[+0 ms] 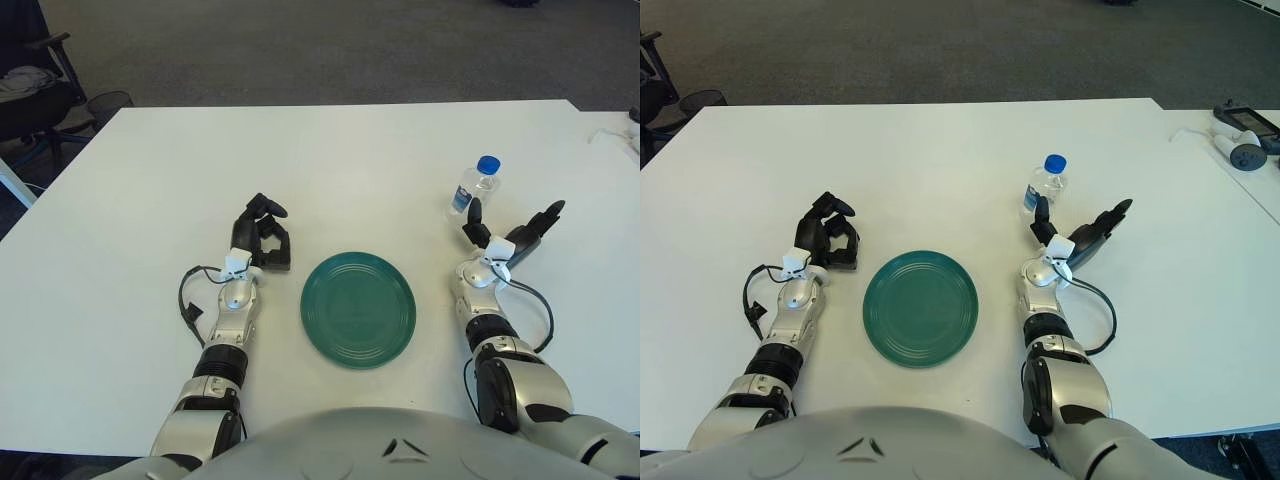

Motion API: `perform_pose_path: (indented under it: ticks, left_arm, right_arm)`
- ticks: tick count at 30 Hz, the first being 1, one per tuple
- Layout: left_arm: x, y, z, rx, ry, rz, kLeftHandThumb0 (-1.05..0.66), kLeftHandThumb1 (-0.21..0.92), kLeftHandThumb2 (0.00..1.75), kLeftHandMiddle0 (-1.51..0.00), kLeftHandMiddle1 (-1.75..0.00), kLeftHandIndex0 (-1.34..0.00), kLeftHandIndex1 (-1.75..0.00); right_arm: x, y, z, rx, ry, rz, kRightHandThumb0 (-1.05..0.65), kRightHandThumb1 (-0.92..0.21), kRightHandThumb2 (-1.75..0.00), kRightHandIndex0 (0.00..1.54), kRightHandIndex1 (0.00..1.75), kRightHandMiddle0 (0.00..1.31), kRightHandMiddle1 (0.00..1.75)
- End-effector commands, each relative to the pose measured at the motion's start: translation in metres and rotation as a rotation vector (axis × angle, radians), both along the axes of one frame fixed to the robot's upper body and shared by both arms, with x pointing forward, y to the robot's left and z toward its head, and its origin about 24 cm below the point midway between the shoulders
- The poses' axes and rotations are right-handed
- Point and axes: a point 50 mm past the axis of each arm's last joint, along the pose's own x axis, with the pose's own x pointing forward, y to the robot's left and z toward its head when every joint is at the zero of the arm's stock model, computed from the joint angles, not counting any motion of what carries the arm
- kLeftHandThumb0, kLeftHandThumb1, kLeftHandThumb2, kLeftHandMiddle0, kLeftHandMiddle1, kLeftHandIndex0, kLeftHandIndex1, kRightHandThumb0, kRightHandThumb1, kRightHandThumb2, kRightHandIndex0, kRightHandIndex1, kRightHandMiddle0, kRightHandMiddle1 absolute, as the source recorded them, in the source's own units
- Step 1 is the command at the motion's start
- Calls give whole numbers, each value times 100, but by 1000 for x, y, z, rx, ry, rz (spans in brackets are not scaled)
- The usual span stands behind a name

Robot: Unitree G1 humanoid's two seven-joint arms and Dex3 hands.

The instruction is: Put the bottle into the plate.

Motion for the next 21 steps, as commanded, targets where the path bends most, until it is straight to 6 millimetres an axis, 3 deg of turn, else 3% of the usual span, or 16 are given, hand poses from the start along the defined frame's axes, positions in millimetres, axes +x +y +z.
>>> perform_pose_path:
  ticks: [1, 15, 21]
  left_arm:
    - [-21, 12, -27, 10, 132, 24, 0, -9, 175, -94, -164, -70, -175]
    - [-20, 16, -27, -16, 122, 5, 0, -8, 175, -92, -168, -70, -175]
    - [-19, 17, -27, -19, 124, 0, 0, -8, 175, -92, -168, -69, -175]
  right_arm:
    - [-30, -3, -38, 65, 193, -46, -68, -47, -76, 6, 3, 0, 2]
    - [-24, -9, -34, 81, 187, -85, -62, -45, -77, 10, 4, 0, 11]
    - [-19, 6, -33, 63, 176, -32, -68, -50, -73, 9, 3, 0, 9]
